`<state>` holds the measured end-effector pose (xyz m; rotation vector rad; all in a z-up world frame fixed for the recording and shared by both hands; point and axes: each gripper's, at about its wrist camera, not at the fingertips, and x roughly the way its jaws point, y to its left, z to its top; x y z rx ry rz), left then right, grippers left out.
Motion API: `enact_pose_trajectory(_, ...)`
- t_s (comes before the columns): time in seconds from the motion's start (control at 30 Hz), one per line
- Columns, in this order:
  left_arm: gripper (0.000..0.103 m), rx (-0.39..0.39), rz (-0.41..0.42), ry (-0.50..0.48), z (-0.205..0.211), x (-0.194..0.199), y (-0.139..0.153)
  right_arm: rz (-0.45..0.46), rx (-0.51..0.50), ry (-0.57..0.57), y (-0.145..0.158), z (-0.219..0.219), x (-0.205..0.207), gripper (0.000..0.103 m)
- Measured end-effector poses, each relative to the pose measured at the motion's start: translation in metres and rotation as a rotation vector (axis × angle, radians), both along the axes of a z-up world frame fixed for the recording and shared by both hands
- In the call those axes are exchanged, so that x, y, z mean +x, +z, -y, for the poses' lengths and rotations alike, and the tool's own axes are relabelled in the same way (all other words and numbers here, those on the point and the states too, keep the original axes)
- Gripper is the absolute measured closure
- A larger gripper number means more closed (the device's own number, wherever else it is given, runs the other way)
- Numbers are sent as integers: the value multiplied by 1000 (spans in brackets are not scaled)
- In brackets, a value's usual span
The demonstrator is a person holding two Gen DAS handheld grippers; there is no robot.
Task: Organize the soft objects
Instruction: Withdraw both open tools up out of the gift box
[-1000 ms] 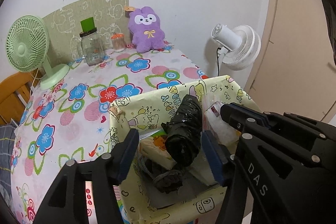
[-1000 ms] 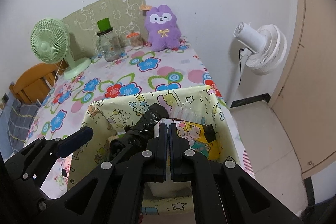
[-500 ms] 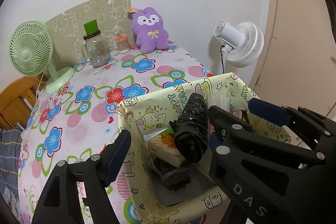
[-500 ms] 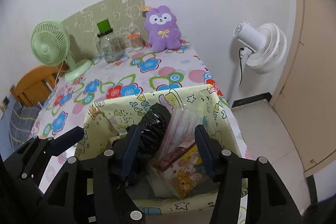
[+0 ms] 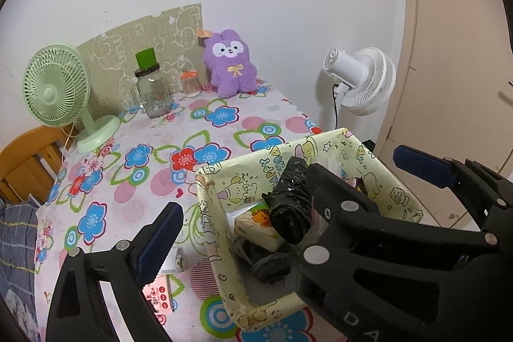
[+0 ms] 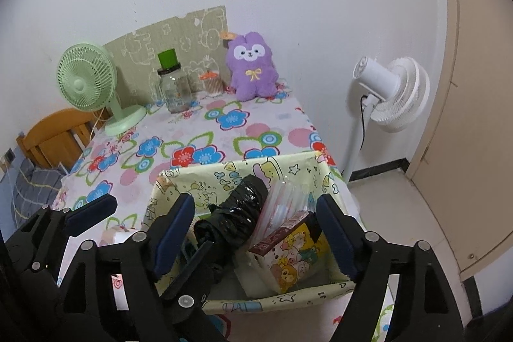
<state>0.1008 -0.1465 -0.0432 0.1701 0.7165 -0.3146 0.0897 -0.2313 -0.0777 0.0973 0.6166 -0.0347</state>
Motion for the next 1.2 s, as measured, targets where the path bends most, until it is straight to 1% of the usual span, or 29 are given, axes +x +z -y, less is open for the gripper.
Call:
enact_pose_trajectory(0.17, 3, -8, 24, 2, -9, -9, 7, 27, -11, -10, 7, -7, -10, 15)
enact_pose_trajectory(0.27, 2, -16, 36, 13, -15, -14, 10, 45, -21, -25, 12, -12, -16, 15)
enact_pose_trajectory(0.5, 1, -39, 60, 21, -33, -25, 18, 63, -44, -18, 20, -32, -28, 15)
enact_pose_trajectory(0.63, 1, -45, 72, 26, -45, -31, 21, 72, -55, -23, 23, -44, -35, 12)
enact_pose_trajectory(0.83, 0, -50, 74, 35, -61, -37, 21, 71, -57, -16, 23, -60, -42, 11)
enact_pose_trajectory(0.97, 0, -52, 77, 46, -72, -40, 18, 76, -59, -10, 20, -71, -45, 7)
enact_pose_trajectory(1.2, 0, -52, 81, 69, -88, -45, 11, 83, -59, 10, 13, -88, -47, 6)
